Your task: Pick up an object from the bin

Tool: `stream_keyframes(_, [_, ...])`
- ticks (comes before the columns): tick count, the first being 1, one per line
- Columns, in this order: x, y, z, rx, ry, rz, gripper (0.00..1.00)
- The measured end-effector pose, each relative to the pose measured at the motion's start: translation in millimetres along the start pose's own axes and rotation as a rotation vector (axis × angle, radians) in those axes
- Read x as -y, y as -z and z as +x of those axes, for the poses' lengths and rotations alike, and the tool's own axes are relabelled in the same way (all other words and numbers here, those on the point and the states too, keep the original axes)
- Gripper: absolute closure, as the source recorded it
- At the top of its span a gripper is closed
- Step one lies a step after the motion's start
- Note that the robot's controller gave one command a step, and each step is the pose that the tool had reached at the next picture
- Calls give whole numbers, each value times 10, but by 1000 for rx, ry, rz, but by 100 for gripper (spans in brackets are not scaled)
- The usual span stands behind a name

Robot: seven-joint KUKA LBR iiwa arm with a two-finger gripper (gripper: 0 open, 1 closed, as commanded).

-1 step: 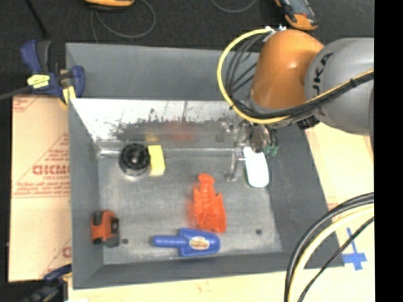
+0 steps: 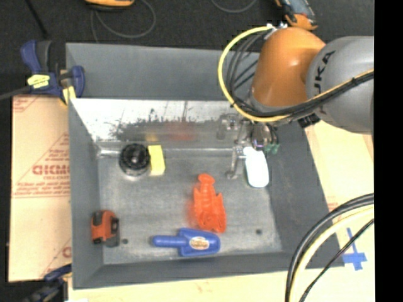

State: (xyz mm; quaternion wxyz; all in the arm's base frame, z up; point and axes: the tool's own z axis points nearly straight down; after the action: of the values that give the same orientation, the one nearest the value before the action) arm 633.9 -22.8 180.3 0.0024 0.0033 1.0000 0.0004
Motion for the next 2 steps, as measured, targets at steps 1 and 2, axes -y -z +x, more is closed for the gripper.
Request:
stream_keyframes(1, [-152, -332, 22, 6, -69, 0, 0])
stream_keyframes(2, [-227, -518, 99, 4, -95, -2, 0])
